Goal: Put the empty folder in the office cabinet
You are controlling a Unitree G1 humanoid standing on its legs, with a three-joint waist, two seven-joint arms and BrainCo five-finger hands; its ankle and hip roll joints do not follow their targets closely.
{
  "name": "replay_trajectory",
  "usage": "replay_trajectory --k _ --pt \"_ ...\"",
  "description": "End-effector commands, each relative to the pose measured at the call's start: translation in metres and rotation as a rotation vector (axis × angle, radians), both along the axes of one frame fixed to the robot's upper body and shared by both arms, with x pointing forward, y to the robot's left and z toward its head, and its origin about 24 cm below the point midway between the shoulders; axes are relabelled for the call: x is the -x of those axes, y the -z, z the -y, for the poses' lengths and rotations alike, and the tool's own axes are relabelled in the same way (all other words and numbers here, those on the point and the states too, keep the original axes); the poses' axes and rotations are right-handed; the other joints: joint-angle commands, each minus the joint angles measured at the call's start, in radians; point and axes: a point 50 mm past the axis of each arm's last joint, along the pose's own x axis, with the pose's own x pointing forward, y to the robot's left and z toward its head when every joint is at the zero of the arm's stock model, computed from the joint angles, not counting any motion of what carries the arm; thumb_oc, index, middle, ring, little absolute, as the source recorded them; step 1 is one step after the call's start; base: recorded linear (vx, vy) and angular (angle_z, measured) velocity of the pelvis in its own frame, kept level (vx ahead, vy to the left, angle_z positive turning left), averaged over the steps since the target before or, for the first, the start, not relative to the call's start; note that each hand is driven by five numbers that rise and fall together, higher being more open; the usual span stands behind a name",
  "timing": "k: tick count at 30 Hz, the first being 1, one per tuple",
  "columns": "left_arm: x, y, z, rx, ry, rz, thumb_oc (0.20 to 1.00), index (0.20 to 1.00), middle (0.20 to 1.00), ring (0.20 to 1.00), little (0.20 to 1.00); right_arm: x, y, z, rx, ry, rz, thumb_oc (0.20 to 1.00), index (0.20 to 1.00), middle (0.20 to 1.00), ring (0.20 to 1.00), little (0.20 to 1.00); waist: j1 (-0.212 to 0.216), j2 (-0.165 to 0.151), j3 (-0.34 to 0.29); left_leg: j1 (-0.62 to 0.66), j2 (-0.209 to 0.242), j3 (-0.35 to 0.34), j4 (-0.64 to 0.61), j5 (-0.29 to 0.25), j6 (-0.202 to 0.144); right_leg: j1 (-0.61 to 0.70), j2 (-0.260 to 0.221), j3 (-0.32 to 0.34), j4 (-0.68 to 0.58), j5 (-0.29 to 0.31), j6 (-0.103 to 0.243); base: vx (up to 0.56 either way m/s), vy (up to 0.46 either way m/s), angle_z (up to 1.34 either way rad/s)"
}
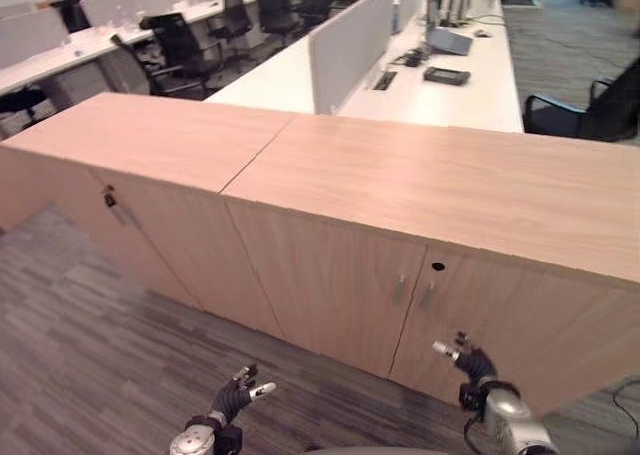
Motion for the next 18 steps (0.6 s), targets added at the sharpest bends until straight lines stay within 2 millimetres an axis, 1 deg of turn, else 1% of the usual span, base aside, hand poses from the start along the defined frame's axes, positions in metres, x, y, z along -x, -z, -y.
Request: replay_trajectory --k 1,3,5,7,9,11,18 --pt "-0.024 -0.009 -0.013 -0.061 0.012 0.073 1.000 1.000 1.000 1.000 1.000 -0.037 -0.011 -0.003 0.044 -0.123 0.064 1.000 1.000 1.000 1.000 1.000 0.018 -0.037 0.023 0.036 0.018 -0.005 0.013 -0.088 -0.034 0.039 -0.044 -0.046 0.009 -0.046 0.063 -0.02 0.005 -0.22" --pt "-0.024 -0.008 -0.011 -0.064 0.015 0.068 1.000 1.000 1.000 1.000 1.000 -0.019 0.000 -0.007 0.055 -0.167 -0.010 1.000 1.000 1.000 1.000 1.000 0.003 -0.036 0.027 0.034 0.016 0.002 0.013 -0.089 -0.033 0.033 -0.045 -0.041 0.009 -0.045 0.063 -0.03 0.010 -0.10" --pt "-0.025 -0.007 -0.010 -0.076 0.028 0.061 1.000 1.000 1.000 1.000 1.000 -0.008 0.007 -0.009 0.065 -0.197 -0.066 1.000 1.000 1.000 1.000 1.000 -0.013 -0.035 0.030 0.034 0.013 0.012 0.013 -0.091 -0.033 0.028 -0.045 -0.034 0.010 -0.043 0.063 -0.01 0.005 -0.02" --pt "-0.026 -0.005 -0.007 -0.082 0.041 0.055 1.000 1.000 1.000 1.000 1.000 -0.001 0.013 -0.010 0.070 -0.216 -0.107 1.000 1.000 1.000 1.000 1.000 -0.023 -0.033 0.033 0.035 0.012 0.020 0.013 -0.093 -0.032 0.023 -0.047 -0.024 0.012 -0.040 0.064 -0.02 0.015 -0.11" --pt "-0.026 -0.005 -0.007 -0.084 0.043 0.053 1.000 1.000 1.000 1.000 1.000 0.001 0.014 -0.011 0.068 -0.216 -0.118 1.000 1.000 1.000 1.000 1.000 -0.028 -0.032 0.035 0.037 0.012 0.024 0.013 -0.094 -0.031 0.020 -0.046 -0.019 0.012 -0.039 0.064 -0.01 0.013 -0.18" --pt "-0.026 -0.002 -0.004 -0.096 0.057 0.043 1.000 1.000 1.000 1.000 1.000 0.006 0.018 -0.010 0.065 -0.214 -0.149 1.000 1.000 1.000 1.000 1.000 -0.043 -0.032 0.035 0.043 0.011 0.046 0.013 -0.096 -0.030 0.013 -0.046 0.001 0.014 -0.034 0.064 -0.02 0.018 -0.15" --pt "-0.029 -0.002 -0.003 -0.106 0.063 0.044 1.000 1.000 1.000 1.000 1.000 0.001 0.017 -0.009 0.062 -0.194 -0.136 1.000 1.000 1.000 1.000 1.000 -0.051 -0.035 0.036 0.051 0.015 0.059 0.013 -0.100 -0.031 0.011 -0.044 0.014 0.014 -0.033 0.064 0.00 0.002 -0.10"
